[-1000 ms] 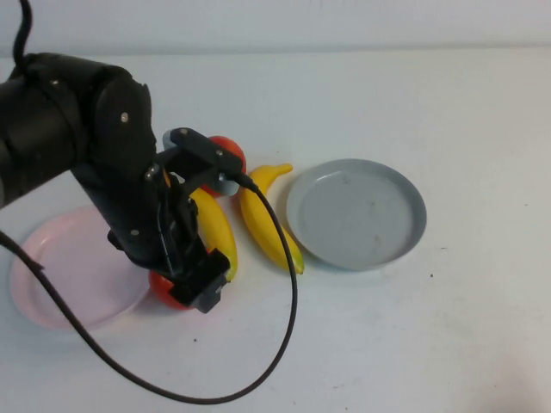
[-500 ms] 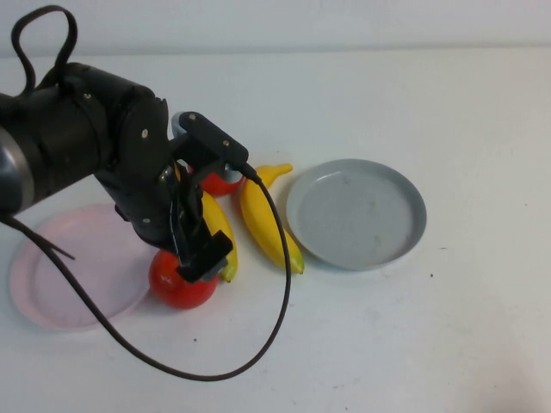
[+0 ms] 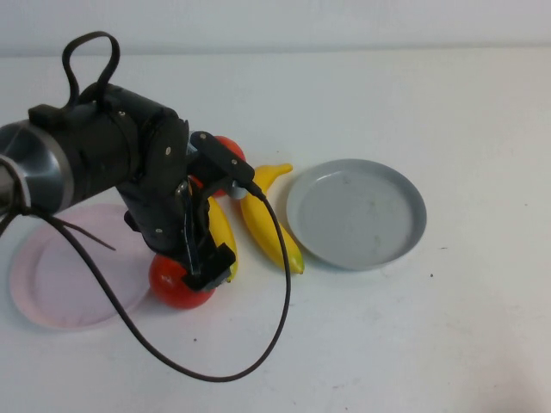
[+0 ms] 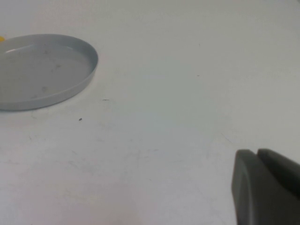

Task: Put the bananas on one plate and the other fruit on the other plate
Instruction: Put one type of fruit in the left plate

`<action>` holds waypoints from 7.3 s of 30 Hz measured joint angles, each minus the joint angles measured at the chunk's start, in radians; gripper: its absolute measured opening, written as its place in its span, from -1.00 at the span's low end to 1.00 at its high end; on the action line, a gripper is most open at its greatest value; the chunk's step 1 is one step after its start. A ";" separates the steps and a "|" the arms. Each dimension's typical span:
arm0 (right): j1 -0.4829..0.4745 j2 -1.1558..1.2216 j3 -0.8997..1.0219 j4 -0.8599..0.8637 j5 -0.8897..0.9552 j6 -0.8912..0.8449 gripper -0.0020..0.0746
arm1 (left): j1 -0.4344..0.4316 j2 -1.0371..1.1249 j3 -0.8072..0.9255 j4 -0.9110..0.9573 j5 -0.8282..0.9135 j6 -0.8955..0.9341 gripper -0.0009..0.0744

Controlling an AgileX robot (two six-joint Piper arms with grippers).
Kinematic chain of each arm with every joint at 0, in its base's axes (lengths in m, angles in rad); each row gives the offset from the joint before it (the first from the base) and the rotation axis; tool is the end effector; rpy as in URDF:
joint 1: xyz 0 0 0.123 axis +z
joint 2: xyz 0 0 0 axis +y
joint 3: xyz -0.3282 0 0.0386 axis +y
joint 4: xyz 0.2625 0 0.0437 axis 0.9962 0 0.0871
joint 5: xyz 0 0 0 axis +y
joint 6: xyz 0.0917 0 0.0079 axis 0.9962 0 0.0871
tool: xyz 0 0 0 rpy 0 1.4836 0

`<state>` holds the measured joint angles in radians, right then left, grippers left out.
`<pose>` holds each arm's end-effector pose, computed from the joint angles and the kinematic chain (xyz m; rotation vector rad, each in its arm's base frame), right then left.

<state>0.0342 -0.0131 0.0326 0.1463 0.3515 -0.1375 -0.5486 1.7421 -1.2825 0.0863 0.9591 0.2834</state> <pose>0.0228 0.0054 0.1703 -0.0667 1.8502 0.0703 0.3195 -0.1876 0.2734 1.2235 2.6224 0.0639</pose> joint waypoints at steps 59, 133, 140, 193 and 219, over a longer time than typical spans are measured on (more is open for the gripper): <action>0.000 0.000 0.000 0.000 0.000 0.000 -0.99 | 0.473 -0.076 -0.013 -0.022 0.088 -0.214 0.59; 0.000 0.000 0.000 0.000 0.000 0.000 -0.99 | 0.466 0.032 -0.131 -0.305 0.254 -0.203 0.80; 0.000 0.000 0.000 0.000 0.000 0.000 -0.99 | 0.466 0.103 -0.133 -0.264 0.254 -0.234 0.80; 0.000 0.000 0.000 0.000 0.000 0.000 -0.99 | 0.121 0.180 -0.421 -0.143 -0.131 -0.093 0.07; 0.000 0.000 0.000 0.000 0.000 0.000 -0.99 | 0.121 0.330 -0.421 -0.076 -0.369 -0.082 0.80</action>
<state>0.0342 -0.0131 0.0326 0.1463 0.3515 -0.1375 -0.4280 2.0724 -1.7038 0.0102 0.5906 0.2012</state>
